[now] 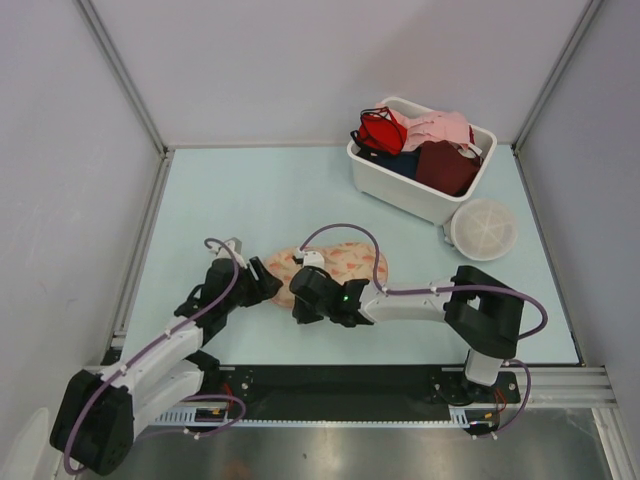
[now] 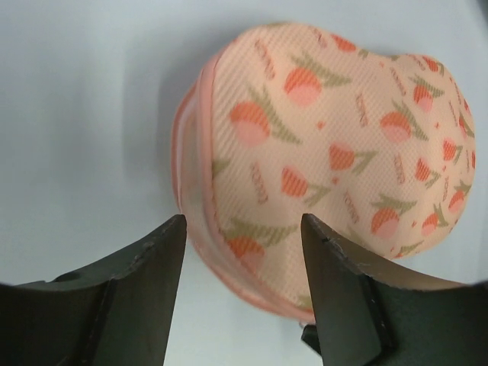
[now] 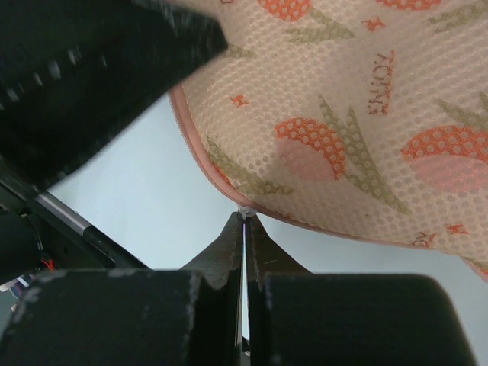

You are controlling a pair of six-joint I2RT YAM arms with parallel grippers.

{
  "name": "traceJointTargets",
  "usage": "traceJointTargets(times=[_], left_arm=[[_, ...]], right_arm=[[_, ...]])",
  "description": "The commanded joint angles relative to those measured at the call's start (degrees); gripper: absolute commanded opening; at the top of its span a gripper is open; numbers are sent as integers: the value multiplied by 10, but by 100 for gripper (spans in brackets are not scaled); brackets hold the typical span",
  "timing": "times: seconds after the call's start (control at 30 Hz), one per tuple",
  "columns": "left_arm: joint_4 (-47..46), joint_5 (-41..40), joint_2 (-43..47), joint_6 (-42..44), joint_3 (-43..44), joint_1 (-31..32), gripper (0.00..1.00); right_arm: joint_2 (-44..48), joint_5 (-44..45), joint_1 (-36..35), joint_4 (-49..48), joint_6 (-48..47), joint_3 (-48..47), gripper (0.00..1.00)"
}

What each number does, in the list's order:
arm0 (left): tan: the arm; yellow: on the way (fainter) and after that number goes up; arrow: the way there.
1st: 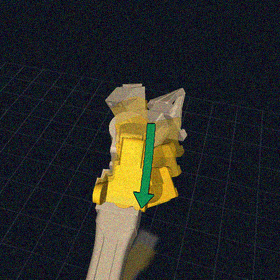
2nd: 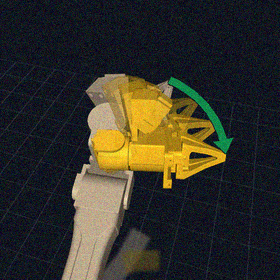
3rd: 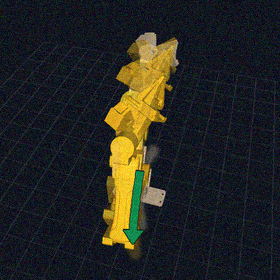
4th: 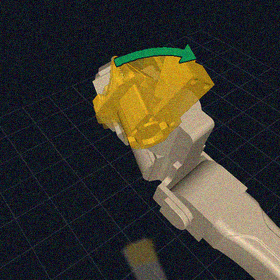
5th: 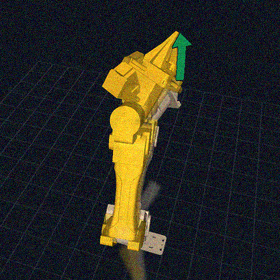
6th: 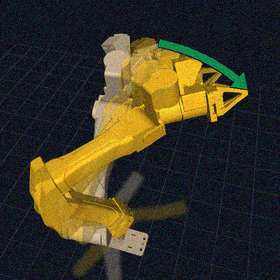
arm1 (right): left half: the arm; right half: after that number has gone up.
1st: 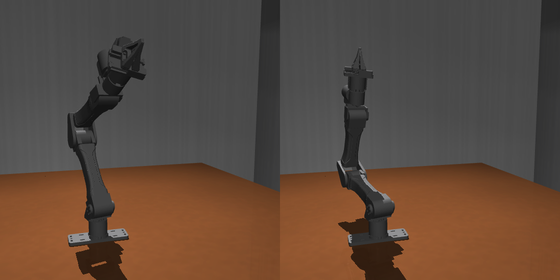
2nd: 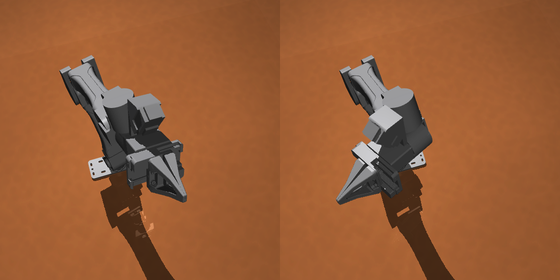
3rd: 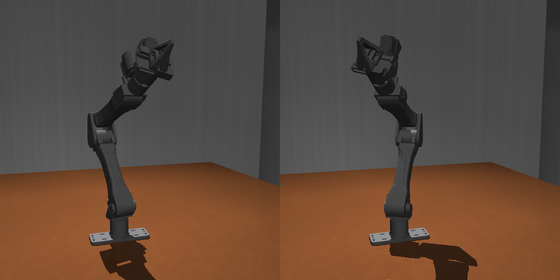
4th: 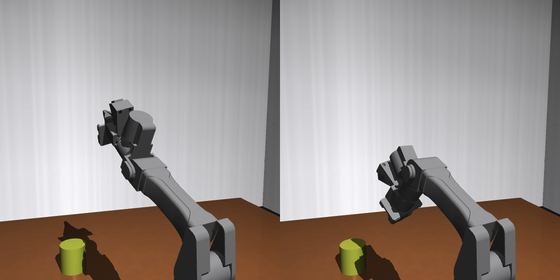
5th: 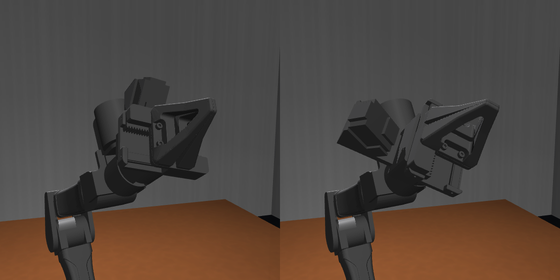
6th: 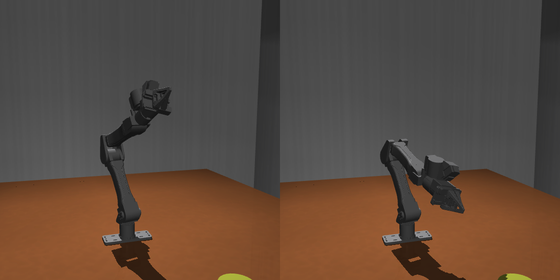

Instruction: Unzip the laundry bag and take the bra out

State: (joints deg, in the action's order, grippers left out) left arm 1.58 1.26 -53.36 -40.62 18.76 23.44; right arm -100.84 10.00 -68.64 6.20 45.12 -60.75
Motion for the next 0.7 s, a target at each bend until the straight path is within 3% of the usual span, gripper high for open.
traceJointTargets(times=[0.0, 0.2, 0.37, 0.47, 0.57, 0.67], left_arm=[[22, 23, 74, -38, -50, -2, 67], [46, 26, 134, -62, -81, -2, 67], [17, 37, 109, -70, -82, -2, 65], [-2, 44, 83, -70, -80, -2, 48], [-12, 42, 69, -66, -78, -2, 22], [-14, 34, 61, -60, -66, -2, 6]], right_arm=[[-10, -4, -2, -9, -7, -33, 0], [-31, -9, -2, 0, -7, -53, 0], [-33, -14, -3, 5, -8, -55, 0], [-30, -9, -3, 7, -7, -53, 0], [-28, -5, -4, 9, -9, -53, 0], [-28, -3, -4, 11, -9, -52, 0]])
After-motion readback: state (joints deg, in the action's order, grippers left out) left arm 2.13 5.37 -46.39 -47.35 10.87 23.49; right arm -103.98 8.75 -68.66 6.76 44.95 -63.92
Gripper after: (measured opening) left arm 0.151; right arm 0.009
